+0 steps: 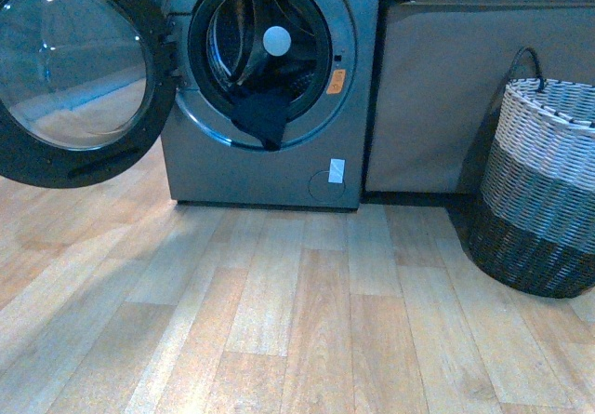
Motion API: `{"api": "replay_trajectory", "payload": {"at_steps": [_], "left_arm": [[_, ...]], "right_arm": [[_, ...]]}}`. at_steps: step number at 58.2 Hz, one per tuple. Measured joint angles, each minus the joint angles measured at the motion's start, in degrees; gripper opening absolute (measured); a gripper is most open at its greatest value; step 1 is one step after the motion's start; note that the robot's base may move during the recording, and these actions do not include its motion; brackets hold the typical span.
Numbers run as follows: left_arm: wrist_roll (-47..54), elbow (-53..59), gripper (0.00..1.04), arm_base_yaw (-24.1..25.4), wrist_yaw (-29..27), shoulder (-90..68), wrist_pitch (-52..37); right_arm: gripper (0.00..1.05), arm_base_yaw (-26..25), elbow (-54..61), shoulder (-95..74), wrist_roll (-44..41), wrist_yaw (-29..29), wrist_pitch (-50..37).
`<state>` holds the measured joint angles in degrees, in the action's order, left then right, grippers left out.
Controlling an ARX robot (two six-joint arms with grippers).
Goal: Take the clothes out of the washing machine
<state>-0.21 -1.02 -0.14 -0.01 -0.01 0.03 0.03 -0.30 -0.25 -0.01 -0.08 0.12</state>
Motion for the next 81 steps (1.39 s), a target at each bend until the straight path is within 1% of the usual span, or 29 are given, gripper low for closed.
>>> {"api": "replay_trajectory", "payload": {"at_steps": [81], "left_arm": [[0.0, 0.0, 0.98, 0.0, 0.0, -0.1, 0.0]], "right_arm": [[0.97, 0.0, 0.0, 0.0, 0.0, 0.0, 0.0]]}}
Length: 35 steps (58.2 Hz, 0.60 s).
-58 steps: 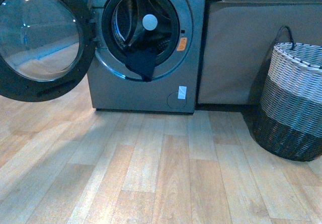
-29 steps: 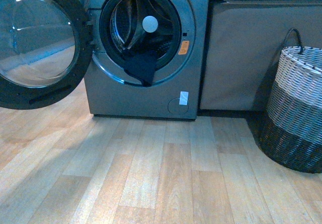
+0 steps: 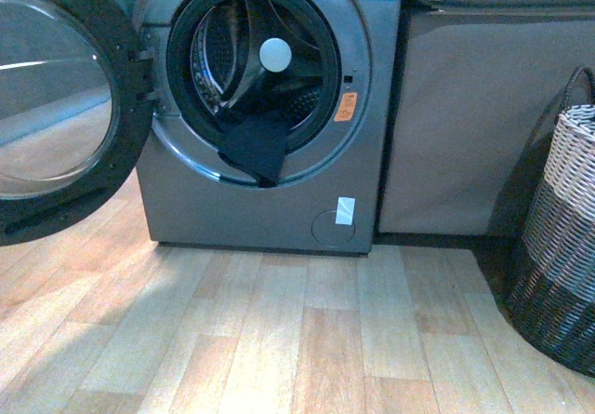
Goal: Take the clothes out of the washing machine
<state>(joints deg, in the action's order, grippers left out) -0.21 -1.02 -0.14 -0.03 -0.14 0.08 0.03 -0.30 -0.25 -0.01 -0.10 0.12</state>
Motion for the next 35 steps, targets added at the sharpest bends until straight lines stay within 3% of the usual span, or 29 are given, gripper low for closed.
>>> {"api": "replay_trajectory", "payload": {"at_steps": [35], "left_arm": [[0.0, 0.0, 0.98, 0.0, 0.0, -0.1, 0.0]], "right_arm": [[0.97, 0.0, 0.0, 0.0, 0.0, 0.0, 0.0]]}}
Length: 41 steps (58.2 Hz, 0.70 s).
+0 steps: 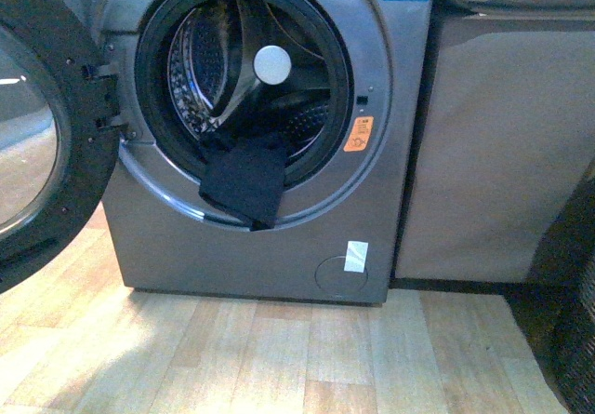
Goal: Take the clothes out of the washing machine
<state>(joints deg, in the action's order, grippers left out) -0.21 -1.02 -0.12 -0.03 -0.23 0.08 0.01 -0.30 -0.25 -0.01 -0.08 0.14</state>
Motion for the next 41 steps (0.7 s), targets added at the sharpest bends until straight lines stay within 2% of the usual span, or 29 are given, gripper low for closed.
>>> {"api": "replay_trajectory", "payload": {"at_steps": [41], "left_arm": [[0.0, 0.0, 0.98, 0.0, 0.0, 0.2, 0.0]], "right_arm": [[0.97, 0.0, 0.0, 0.0, 0.0, 0.2, 0.0]]}}
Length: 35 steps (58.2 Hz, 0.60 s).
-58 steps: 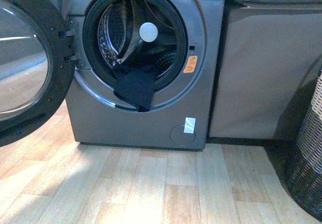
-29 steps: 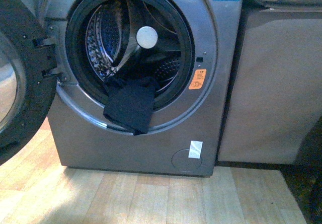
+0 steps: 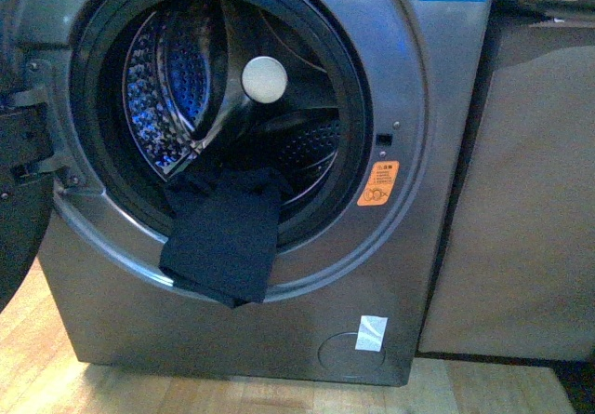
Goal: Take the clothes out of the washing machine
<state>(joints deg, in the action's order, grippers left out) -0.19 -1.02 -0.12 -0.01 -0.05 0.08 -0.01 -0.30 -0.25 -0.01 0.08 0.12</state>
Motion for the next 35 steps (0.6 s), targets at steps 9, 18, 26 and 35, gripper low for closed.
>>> {"api": "replay_trajectory", "payload": {"at_steps": [9, 18, 26, 35], "left_arm": [[0.0, 0.0, 0.98, 0.0, 0.0, 0.0, 0.0], [0.0, 0.0, 0.98, 0.0, 0.1, 0.0, 0.0], [0.0, 0.0, 0.98, 0.0, 0.0, 0.0, 0.0], [0.0, 0.0, 0.98, 0.0, 0.0, 0.0, 0.0]], "right_arm": [[0.97, 0.0, 0.0, 0.0, 0.0, -0.1, 0.0], [0.97, 0.0, 0.0, 0.0, 0.0, -0.1, 0.0], [0.97, 0.0, 0.0, 0.0, 0.0, 0.0, 0.0], [0.97, 0.0, 0.0, 0.0, 0.0, 0.0, 0.0]]}}
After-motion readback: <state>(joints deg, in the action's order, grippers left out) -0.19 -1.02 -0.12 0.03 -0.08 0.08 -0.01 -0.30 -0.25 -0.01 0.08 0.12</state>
